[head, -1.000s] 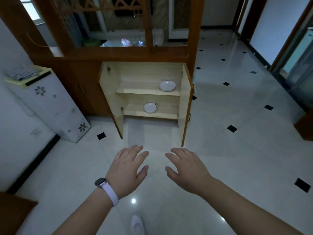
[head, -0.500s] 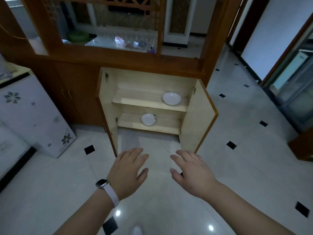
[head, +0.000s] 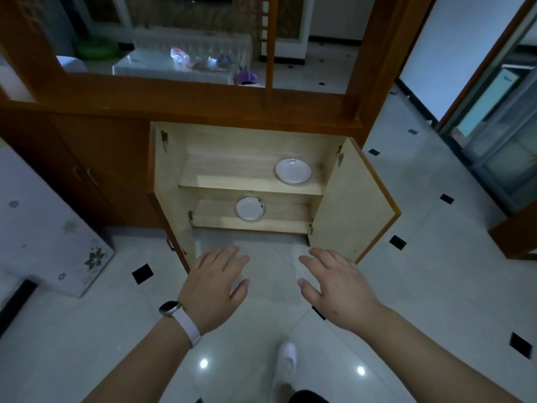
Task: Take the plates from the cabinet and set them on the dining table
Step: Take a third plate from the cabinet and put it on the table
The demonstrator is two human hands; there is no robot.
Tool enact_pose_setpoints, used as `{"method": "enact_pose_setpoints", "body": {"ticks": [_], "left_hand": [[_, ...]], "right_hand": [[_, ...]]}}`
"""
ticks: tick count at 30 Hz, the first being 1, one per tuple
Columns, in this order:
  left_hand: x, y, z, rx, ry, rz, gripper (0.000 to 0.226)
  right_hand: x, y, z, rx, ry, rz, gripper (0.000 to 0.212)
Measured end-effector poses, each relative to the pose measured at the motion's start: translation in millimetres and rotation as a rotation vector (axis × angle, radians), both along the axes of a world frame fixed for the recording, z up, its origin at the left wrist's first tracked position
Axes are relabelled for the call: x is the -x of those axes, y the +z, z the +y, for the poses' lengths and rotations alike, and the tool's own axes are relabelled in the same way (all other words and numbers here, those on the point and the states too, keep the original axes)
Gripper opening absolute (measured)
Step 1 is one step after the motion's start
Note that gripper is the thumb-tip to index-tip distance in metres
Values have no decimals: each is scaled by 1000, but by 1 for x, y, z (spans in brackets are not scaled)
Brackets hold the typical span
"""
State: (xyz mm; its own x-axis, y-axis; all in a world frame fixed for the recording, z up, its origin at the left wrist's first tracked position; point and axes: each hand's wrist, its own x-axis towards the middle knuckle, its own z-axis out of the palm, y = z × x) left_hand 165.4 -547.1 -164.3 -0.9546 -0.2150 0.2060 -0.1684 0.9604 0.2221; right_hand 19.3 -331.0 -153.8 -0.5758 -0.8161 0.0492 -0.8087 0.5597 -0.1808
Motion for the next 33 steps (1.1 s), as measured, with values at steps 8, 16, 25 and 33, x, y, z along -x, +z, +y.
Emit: {"method": "enact_pose_setpoints", "body": {"ticks": [8,16,25,33], "left_hand": [[85,-32,-62,-12,16,-44,42],[206,-37,-118,-56,21,-148,44],[308,-25,-150,-23,17,-185,49],[379,-52,-185,-36,-69,-220,48]], "right_hand": [[84,-47,-63,-27,81,-15,40],[208,-55,-131,-50,77,-146,49],[308,-52,-171,-35,62,-137,52],[358,-75,-185,-98,-21,-151,51]]}}
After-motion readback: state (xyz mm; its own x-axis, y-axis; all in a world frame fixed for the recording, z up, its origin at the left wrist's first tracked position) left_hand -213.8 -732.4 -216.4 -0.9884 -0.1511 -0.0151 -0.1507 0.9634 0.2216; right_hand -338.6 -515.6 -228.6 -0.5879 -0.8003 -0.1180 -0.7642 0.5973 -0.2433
